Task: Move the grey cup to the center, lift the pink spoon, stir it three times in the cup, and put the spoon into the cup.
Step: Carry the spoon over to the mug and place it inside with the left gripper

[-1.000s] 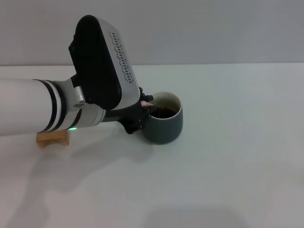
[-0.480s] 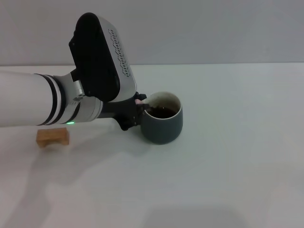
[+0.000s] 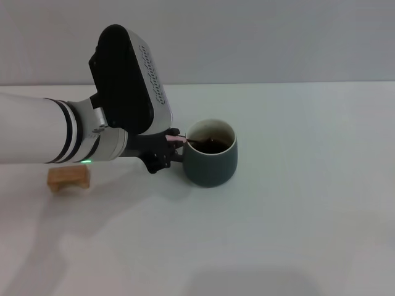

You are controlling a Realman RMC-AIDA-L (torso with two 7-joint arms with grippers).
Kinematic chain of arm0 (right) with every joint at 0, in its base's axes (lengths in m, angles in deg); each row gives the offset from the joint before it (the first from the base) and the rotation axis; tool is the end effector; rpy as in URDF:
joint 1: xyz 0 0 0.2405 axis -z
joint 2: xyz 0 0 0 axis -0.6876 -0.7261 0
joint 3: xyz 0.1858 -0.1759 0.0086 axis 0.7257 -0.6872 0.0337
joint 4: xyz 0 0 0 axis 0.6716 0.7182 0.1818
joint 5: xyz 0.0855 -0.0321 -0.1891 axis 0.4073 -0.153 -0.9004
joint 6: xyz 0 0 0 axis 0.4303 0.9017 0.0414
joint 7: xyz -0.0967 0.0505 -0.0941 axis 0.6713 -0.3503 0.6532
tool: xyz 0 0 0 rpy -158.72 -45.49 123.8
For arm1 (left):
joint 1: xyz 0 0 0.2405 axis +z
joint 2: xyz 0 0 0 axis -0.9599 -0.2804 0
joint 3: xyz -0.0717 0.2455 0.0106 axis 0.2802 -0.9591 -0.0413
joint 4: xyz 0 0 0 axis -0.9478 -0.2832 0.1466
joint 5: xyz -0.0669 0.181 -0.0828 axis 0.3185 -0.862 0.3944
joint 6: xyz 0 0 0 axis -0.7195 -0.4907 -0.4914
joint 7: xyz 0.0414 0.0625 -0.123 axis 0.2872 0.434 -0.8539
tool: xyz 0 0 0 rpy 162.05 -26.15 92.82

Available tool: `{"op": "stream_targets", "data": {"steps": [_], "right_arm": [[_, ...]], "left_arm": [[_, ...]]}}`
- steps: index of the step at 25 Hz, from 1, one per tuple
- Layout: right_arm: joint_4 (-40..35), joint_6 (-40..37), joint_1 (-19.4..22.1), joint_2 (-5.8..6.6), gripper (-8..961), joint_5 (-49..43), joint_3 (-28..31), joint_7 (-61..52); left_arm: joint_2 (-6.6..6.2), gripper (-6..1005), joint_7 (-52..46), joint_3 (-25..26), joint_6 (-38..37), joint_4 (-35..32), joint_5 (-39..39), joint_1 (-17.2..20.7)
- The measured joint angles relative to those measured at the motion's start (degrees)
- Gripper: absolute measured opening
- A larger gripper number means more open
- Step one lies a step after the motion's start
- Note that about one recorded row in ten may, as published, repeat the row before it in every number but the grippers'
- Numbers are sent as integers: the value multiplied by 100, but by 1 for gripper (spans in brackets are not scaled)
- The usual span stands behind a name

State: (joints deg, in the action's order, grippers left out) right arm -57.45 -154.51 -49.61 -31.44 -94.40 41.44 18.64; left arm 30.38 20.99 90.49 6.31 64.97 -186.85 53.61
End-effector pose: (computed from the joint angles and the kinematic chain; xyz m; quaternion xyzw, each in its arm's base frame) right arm 0.4155 0.2048 0.0407 -0.4932 0.2937 0.2482 0.7803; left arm -0.1495 0.3479 -0.0208 -0.9513 0.0296 0.0971 0.2911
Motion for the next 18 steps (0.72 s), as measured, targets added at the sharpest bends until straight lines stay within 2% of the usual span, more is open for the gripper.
{"op": "stream_targets", "data": {"steps": [8,18], "right_arm": [[33,-2,9,-2,-1,-1,-36,0],[28,-7,21,-2,-1,3,-52,0]], "left_arm": [[10,198,8,-33,-63,-35,34,-119],[22,204,6,-95,-20,-213,46,-453]]}}
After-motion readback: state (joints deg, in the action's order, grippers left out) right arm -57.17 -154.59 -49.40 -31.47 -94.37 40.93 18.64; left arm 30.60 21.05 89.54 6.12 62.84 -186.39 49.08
